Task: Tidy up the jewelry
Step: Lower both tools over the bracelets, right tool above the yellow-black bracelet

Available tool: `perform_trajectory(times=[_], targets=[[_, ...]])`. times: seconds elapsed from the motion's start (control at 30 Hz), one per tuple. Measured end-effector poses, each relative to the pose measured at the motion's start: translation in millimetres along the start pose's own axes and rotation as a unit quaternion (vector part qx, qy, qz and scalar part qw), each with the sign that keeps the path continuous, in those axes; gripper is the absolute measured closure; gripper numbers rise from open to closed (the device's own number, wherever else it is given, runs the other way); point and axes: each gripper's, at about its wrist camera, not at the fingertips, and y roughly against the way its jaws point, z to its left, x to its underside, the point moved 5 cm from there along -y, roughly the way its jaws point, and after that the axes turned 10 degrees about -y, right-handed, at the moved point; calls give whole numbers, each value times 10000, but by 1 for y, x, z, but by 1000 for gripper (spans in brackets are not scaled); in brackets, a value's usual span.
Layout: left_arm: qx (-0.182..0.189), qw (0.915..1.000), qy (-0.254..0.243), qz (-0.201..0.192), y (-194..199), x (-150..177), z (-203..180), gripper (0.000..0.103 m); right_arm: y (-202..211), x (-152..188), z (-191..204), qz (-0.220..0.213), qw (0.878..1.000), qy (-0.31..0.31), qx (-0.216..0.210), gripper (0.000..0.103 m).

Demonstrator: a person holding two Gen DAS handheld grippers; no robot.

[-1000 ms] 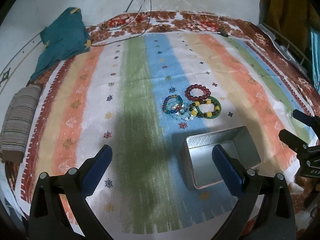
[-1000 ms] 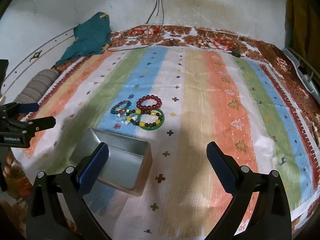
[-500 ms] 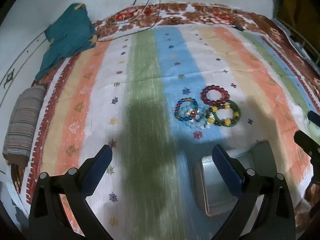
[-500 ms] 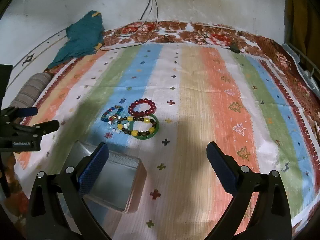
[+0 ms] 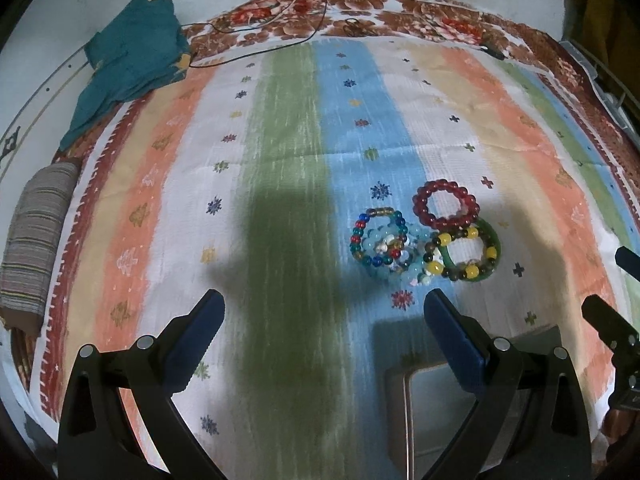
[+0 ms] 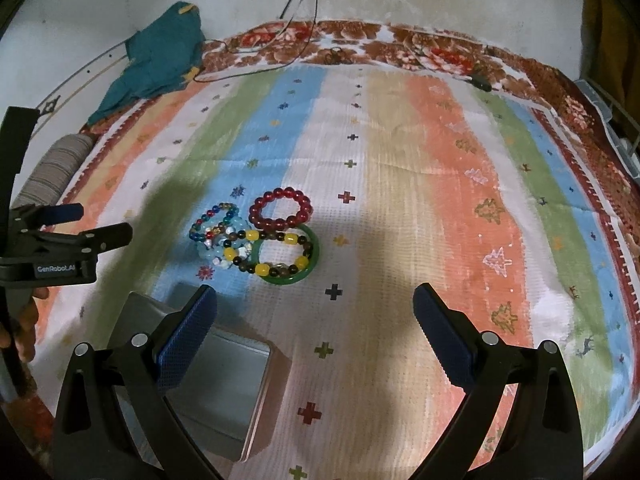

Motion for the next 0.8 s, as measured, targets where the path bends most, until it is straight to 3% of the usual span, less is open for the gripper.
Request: perform_trajectory(times=[0.13, 0.27, 0.8], targets=[[-46, 10000, -18, 2, -9, -8, -1, 6, -13, -2, -3, 121, 9999, -40, 51, 4], [-319, 9990, -305, 0, -18, -14, -4, 6, -25, -4, -3, 244, 9996, -48, 92, 4], [-206, 9995, -148, 191, -48, -25, 6, 6, -47, -23, 6, 203, 9995, 107, 220, 4]])
